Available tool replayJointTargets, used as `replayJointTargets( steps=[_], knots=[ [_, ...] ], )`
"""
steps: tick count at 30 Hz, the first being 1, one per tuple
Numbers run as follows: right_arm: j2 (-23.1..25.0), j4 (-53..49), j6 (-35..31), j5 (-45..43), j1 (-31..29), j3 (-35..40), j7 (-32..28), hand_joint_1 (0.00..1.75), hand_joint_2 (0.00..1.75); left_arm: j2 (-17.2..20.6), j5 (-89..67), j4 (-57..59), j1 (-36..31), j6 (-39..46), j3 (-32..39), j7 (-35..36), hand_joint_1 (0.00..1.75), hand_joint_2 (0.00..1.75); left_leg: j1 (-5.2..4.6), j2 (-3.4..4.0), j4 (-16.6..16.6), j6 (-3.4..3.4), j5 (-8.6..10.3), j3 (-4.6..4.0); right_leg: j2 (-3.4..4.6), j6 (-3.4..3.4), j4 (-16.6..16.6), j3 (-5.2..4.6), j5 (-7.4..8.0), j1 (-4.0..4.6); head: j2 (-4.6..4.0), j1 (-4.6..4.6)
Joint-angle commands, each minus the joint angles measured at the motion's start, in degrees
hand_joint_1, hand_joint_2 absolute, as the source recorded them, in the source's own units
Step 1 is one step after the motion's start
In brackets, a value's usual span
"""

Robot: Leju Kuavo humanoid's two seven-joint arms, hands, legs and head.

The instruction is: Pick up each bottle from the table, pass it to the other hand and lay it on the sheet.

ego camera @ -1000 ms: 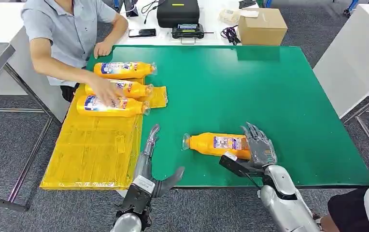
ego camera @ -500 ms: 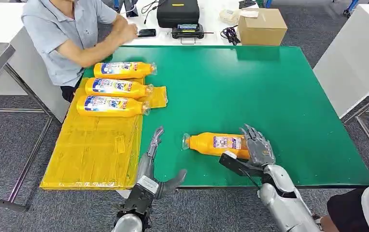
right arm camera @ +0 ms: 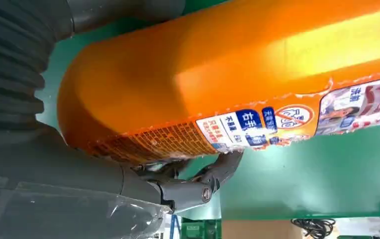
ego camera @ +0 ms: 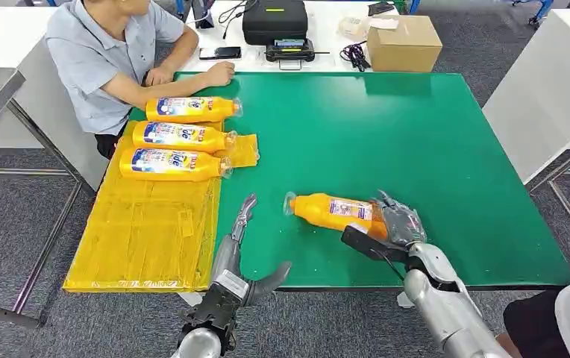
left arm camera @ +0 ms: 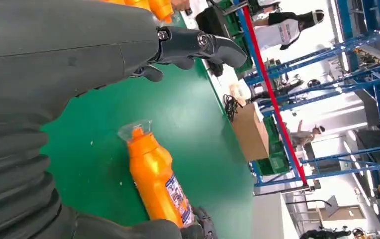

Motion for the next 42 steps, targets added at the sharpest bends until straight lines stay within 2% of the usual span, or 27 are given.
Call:
replayJointTargets(
  steps=[1, 6, 8, 16, 23, 28, 30, 34, 37, 42],
  knots=[
    [-1.21, 8.14, 2.21, -1.03, -1.52, 3.02, -0.48, 1.75, 1.75, 1.28, 0.71, 3.92, -2.59, -0.49, -1.22, 0.34, 0.00, 1.75, 0.12, -0.04, -0.07, -0.15, -0.06, 0.23, -0.08, -0.18, -0.12, 0.28, -0.06, 0.14, 0.00, 0.00],
    [-1.87, 7.91, 4.56, -5.62, -0.10, 2.14, -3.70, 1.75, 1.75, 1.26, 1.32, 4.33, -2.83, -0.75, -1.67, 0.09, 0.00, 1.75, 0.13, -0.16, -0.07, -0.15, -0.06, 0.27, -0.20, -0.18, -0.15, 0.37, -0.09, 0.14, 0.00, 0.02],
    [-2.14, 7.44, 8.22, -10.98, 0.98, 0.77, -7.22, 1.75, 1.75, 1.27, 1.79, 4.85, -3.14, -0.70, -1.99, -0.53, 0.00, 1.75, 0.09, -0.15, -0.06, -0.08, -0.02, 0.17, -0.17, -0.10, -0.12, 0.25, -0.05, 0.10, 0.00, 0.02],
    [-2.80, 4.67, 11.42, -18.42, 3.64, 0.64, -11.65, 1.75, 1.75, 0.93, 4.78, 4.66, -2.95, -0.30, -1.53, -2.04, 0.00, 1.75, 0.18, -0.15, -0.10, -0.22, -0.08, 0.46, -0.24, -0.23, -0.20, 0.51, -0.07, 0.19, 0.00, 0.02],
    [-0.06, -4.30, 11.87, -26.00, 5.91, -2.05, -15.57, 1.75, 1.75, -0.69, 19.92, 6.80, -3.29, -0.79, 0.73, -4.82, 0.00, 1.75, 0.13, 0.10, -0.06, -0.15, -0.10, 0.54, -0.06, -0.14, -0.11, 0.49, -0.04, 0.16, 0.00, 0.02],
    [0.59, -6.00, 12.03, -26.75, 5.79, -2.14, -14.85, 1.75, 1.75, -0.45, 21.93, 7.64, -3.48, -1.24, 0.57, -4.79, 0.00, 1.75, 0.13, 0.23, -0.05, -0.18, -0.12, 0.46, 0.07, -0.17, -0.08, 0.41, -0.03, 0.15, 0.00, 0.02],
    [1.62, -8.16, 11.89, -28.56, 6.03, -2.75, -16.56, 1.75, 1.75, -0.21, 29.78, 8.50, -3.15, -6.44, 1.09, -0.06, 0.00, 1.75, 0.12, 0.18, -0.05, -0.18, -0.11, 0.45, 0.01, -0.17, -0.07, 0.40, -0.05, 0.14, 0.00, -0.02],
    [3.82, -13.53, 11.60, -30.11, 6.18, -1.85, -17.38, 1.75, 1.75, 0.41, 36.87, 12.34, -3.98, -9.83, 0.71, 3.51, 0.00, 1.75, 0.09, 0.22, -0.05, -0.16, -0.11, 0.34, 0.18, -0.16, -0.04, 0.31, -0.03, 0.11, 0.00, 0.02],
    [4.05, -14.13, 11.60, -30.31, 6.10, -1.37, -17.09, 1.75, 1.75, 0.56, 37.54, 12.99, -4.29, -10.27, 0.44, 3.34, 0.00, 1.75, 0.12, 0.32, -0.05, -0.23, -0.15, 0.21, 0.26, -0.23, -0.02, 0.17, -0.05, 0.14, 0.00, 0.00],
    [3.82, -14.01, 11.60, -30.28, 6.26, -1.39, -17.13, 1.75, 1.75, 0.50, 37.55, 12.93, -4.41, -10.29, 0.41, 3.34, 0.00, 1.75, 0.12, 0.02, -0.03, -0.17, -0.12, 0.10, 0.01, -0.17, -0.03, 0.12, -0.09, 0.14, 0.00, 0.00]
  ],
)
